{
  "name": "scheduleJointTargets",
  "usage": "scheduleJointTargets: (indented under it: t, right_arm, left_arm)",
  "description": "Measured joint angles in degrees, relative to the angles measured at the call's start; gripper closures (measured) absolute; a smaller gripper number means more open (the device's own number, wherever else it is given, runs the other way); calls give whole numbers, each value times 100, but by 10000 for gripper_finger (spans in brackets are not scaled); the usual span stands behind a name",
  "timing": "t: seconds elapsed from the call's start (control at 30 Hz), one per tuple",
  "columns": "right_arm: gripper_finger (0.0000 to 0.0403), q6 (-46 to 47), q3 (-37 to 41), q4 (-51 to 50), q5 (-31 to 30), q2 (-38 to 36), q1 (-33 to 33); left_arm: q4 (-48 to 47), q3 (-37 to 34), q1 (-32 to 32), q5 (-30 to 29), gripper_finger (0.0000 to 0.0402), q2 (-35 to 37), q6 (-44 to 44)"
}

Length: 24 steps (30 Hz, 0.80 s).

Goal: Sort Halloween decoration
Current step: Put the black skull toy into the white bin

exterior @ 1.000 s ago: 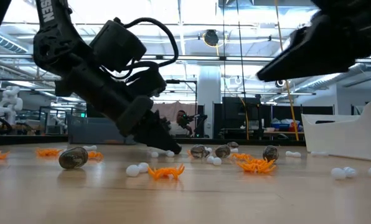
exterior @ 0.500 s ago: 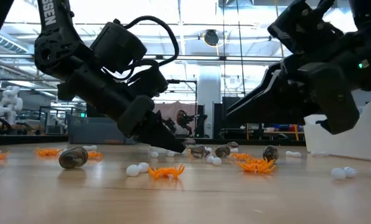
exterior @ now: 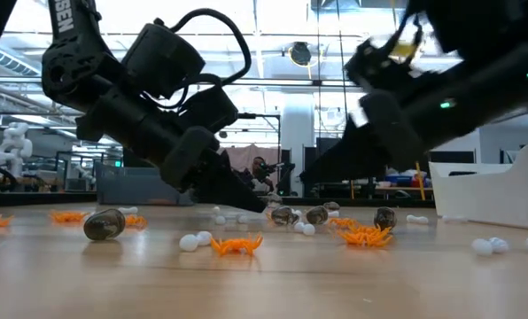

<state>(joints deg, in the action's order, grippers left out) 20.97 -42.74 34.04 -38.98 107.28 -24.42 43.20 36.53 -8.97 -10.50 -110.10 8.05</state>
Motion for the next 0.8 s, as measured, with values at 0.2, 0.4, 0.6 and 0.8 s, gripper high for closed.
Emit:
scheduleJointTargets:
  t: [0.2, 0.4, 0.6, 0.8]
  right_arm:
    - [267, 166, 0, 48, 1162, 0, 594]
    - [267, 91, 0, 147, 1797, 0, 918]
    - [267, -68, 0, 271, 2168, 28, 1155]
    - [267, -189, -2, 645, 2546, 231, 1325]
  left_arm:
    - [2, 0, -57, -3, 401, 2, -43]
    - [9, 0, -97, -7, 401, 2, -134]
    - [161, -2, -95, 96, 401, 2, -229]
    - [329, -2, -99, 225, 401, 13, -300]
